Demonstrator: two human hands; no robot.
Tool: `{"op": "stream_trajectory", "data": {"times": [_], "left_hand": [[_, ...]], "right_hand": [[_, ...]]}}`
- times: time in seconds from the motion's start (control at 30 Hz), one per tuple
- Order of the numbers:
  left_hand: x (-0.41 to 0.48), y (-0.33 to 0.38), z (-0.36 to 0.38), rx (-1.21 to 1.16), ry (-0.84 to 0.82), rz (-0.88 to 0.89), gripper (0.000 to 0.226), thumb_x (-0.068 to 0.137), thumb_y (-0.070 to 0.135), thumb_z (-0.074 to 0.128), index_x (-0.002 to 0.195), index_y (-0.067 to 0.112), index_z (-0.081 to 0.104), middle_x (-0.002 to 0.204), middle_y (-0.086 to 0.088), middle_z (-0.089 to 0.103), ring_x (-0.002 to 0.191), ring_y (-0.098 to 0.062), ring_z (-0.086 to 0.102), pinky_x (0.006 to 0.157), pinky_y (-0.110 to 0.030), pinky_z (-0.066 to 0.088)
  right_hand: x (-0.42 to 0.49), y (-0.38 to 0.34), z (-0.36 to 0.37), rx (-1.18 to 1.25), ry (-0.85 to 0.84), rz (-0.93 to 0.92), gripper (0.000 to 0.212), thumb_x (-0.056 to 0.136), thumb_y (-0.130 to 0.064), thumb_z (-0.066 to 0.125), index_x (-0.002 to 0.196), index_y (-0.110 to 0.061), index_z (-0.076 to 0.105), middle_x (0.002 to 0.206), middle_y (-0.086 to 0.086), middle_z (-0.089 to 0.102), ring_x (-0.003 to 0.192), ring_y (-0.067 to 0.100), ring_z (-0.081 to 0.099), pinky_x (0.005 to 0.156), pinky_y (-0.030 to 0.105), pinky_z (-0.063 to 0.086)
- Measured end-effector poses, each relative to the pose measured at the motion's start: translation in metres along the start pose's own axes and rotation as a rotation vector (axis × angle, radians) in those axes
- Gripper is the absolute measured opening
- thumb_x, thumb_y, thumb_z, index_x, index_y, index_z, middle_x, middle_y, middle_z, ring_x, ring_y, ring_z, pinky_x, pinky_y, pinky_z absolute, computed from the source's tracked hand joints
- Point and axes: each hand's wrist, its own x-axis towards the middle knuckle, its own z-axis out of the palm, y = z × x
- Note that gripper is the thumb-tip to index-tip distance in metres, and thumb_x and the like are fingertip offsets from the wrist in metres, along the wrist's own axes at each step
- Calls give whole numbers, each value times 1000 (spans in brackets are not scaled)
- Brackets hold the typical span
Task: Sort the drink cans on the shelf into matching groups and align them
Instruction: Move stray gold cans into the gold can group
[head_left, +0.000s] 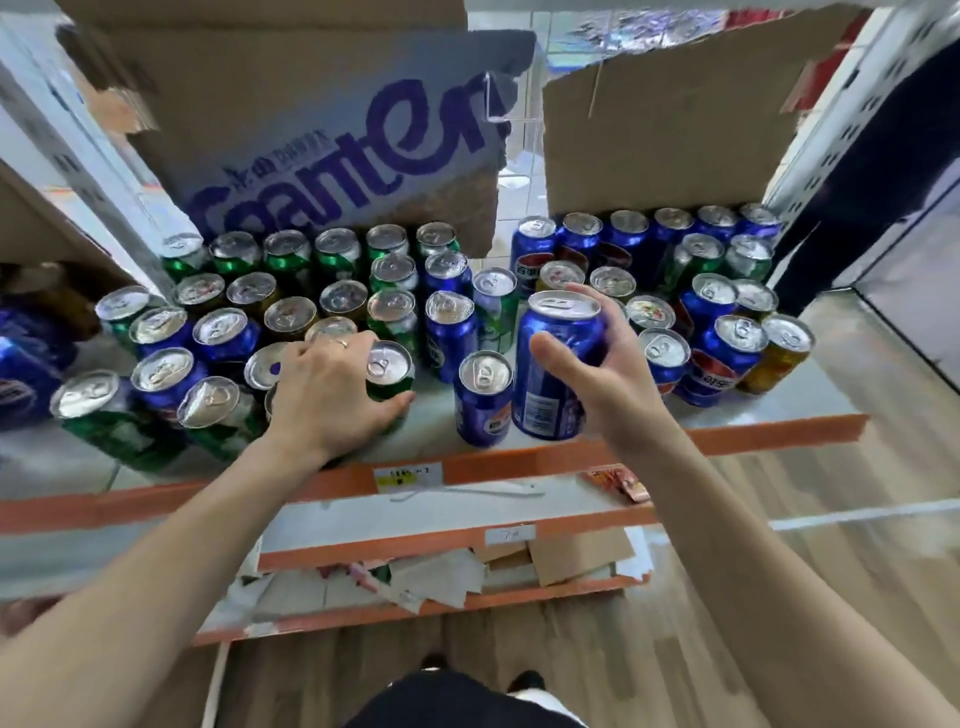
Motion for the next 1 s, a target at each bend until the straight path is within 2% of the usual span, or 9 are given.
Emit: {"op": "stream_trajectory", "data": {"times": [0.1,0.2,0.27,0.37,0.43,0.57,0.7,0.87,1.0], "left_hand": [[10,-2,-5,127,-82,-116,77,75,70,56,119,7,61,129,-10,55,118,-34,48,91,-49,38],[21,5,-17,141,-140,-191,75,80,68,57,124,8,60,140,-11,45,128,-35,38,101,-53,34],[23,16,-24,21,-92,-154,71,83,63,57,127,8,58,143,-12,43,129,-36,38,103,-56,32],[20,41,-26,-104,28,29,71,80,62,51,128,10,58,142,-9,47,126,-36,44,100,-55,35],[22,63,-26,-147,40,126,68,81,59,52,129,12,58,142,-7,48,126,-34,45,100,-52,35],[24,104,-20,-207,14,229,68,81,58,48,132,14,56,141,-8,49,126,-33,47,100,-52,36],[29,145,-16,-244,-5,284,69,81,59,47,135,16,54,144,-6,47,130,-30,44,102,-53,35],[39,205,-6,-266,4,317,63,85,54,53,136,18,51,144,-6,46,131,-30,42,100,-53,37],[43,238,2,-257,-30,294,67,80,54,53,136,17,52,143,-6,48,129,-31,44,97,-51,39]], "right_hand": [[-3,-4,-7,-25,37,-15,52,74,-27,81,117,-19,55,105,-2,72,97,11,70,80,24,54],[-6,-10,-15,-79,92,-37,51,78,-20,82,120,-16,54,106,-3,70,96,7,69,79,22,54],[-9,-11,-21,-154,155,-72,51,79,-14,81,122,-17,53,110,-4,67,97,2,67,81,21,54],[-17,-11,-36,-253,247,-136,53,76,-16,83,121,-23,54,117,-2,66,104,2,65,84,20,55],[-24,-12,-47,-282,305,-157,52,76,-14,83,116,-28,54,114,-6,66,103,-1,64,80,16,53],[-37,-13,-82,-336,424,-154,55,74,-13,84,121,-20,55,110,-11,66,100,-2,65,79,17,53],[-42,-11,-122,-401,511,-143,58,73,-12,85,124,-12,58,112,-3,67,96,-5,64,77,11,49],[-39,-2,-191,-423,542,-125,57,74,-6,84,125,-7,57,106,-5,67,86,-12,63,70,6,47],[-32,7,-232,-480,541,-96,57,72,-9,86,121,-13,58,106,-4,67,88,-9,63,73,9,48]]}}
